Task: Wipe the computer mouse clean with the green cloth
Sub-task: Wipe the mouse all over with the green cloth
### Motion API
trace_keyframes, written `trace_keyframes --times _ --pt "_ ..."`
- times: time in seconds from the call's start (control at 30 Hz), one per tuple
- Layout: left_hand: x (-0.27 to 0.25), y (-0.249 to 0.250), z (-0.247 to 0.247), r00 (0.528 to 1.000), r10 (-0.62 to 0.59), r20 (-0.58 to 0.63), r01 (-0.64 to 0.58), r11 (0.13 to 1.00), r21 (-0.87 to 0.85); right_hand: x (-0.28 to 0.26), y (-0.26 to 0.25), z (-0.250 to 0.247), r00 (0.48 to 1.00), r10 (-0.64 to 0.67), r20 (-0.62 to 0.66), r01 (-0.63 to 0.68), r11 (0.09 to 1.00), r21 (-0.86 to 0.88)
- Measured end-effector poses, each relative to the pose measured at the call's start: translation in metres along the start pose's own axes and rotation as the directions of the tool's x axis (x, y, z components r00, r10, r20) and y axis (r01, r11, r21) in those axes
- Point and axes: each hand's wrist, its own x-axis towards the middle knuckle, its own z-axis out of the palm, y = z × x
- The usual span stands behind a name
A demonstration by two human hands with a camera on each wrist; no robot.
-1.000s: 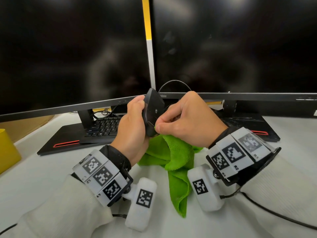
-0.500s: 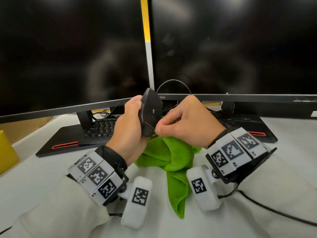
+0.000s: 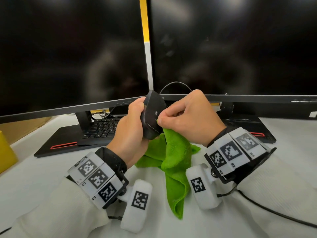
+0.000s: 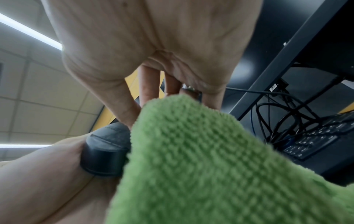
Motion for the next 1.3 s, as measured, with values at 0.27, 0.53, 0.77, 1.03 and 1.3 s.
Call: trace_keyframes --times 0.27,0.53,0.77,1.03,1.3 --pt "0.004 0.001 -0.001 1.000 -0.013 -0.015 0.013 1.000 -0.021 -0.001 -0.001 -0.003 1.000 0.001 0.016 -0.001 1.000 -0.010" --pt "0.002 -0.005 0.001 1.000 -0.010 0.009 0.010 1.000 0.003 -0.002 -0.009 -0.001 1.000 0.006 0.005 -0.007 1.000 0.030" --pt "0.004 -0.011 -0.002 0.999 -0.001 0.036 -0.001 0.998 0.065 -0.003 -0.017 -0.002 0.999 -0.003 -0.032 0.006 0.994 0.109" --pt "0.013 -0.006 -0.013 0.983 -0.110 0.145 0.130 0.982 -0.136 0.003 -0.020 -0.015 0.989 0.149 -0.025 -0.137 0.954 0.266" --pt "0.019 -0.003 -0.020 0.993 -0.111 0.032 0.115 0.980 -0.161 0.007 -0.008 -0.016 0.909 0.401 -0.111 -0.397 0.916 0.056"
